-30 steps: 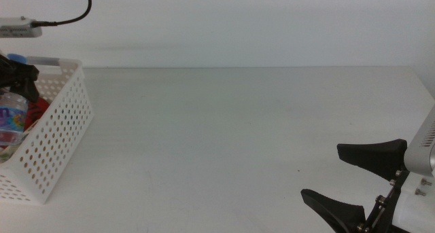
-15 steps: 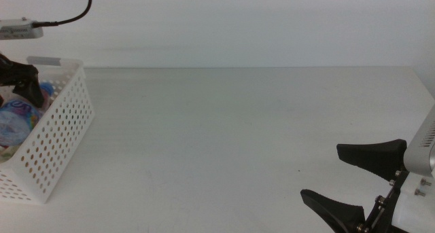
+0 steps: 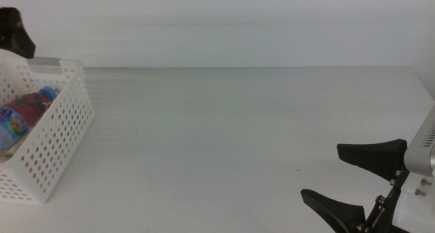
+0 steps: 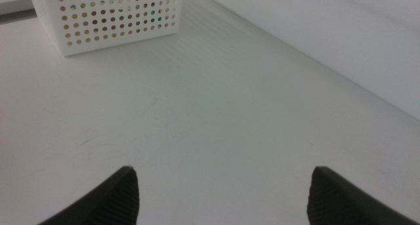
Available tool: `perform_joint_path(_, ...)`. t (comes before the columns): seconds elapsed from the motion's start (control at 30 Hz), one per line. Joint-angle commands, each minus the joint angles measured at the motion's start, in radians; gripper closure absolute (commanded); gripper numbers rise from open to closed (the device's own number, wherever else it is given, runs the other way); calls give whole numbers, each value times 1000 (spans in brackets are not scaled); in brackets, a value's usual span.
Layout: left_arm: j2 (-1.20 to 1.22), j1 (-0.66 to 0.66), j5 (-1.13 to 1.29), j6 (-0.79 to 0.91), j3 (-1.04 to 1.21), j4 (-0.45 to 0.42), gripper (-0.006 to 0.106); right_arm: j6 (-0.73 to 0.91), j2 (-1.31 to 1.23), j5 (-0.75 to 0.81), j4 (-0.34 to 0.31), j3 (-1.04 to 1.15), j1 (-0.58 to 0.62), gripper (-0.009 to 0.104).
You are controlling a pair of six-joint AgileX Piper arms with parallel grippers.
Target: Use arms to grab the bottles and put them into the dustbin to the left of the table.
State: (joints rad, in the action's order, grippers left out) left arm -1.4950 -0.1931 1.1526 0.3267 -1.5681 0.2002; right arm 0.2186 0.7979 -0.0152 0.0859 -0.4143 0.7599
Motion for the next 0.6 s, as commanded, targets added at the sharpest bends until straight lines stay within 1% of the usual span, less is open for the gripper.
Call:
perform_joint_path(0.0, 138, 5, -104, -10, 74, 53, 10, 5, -7, 70, -10, -26, 3, 28)
perform_joint_path(0.1, 261, 5, -208, 2, 205, 83, 10, 5, -7, 70, -10, -26, 3, 28)
perform_joint_path(0.23, 424, 5, -326, 66, 377, 142, 10, 5, -7, 70, -10, -26, 3, 28)
perform_joint_path(0.4, 605, 5, -447, 158, 573, 239, 10, 5, -7, 70, -10, -26, 3, 28)
perform_joint_path(0.57, 736, 5, -586, 275, 734, 369, 10, 5, -7, 70, -10, -26, 3, 28)
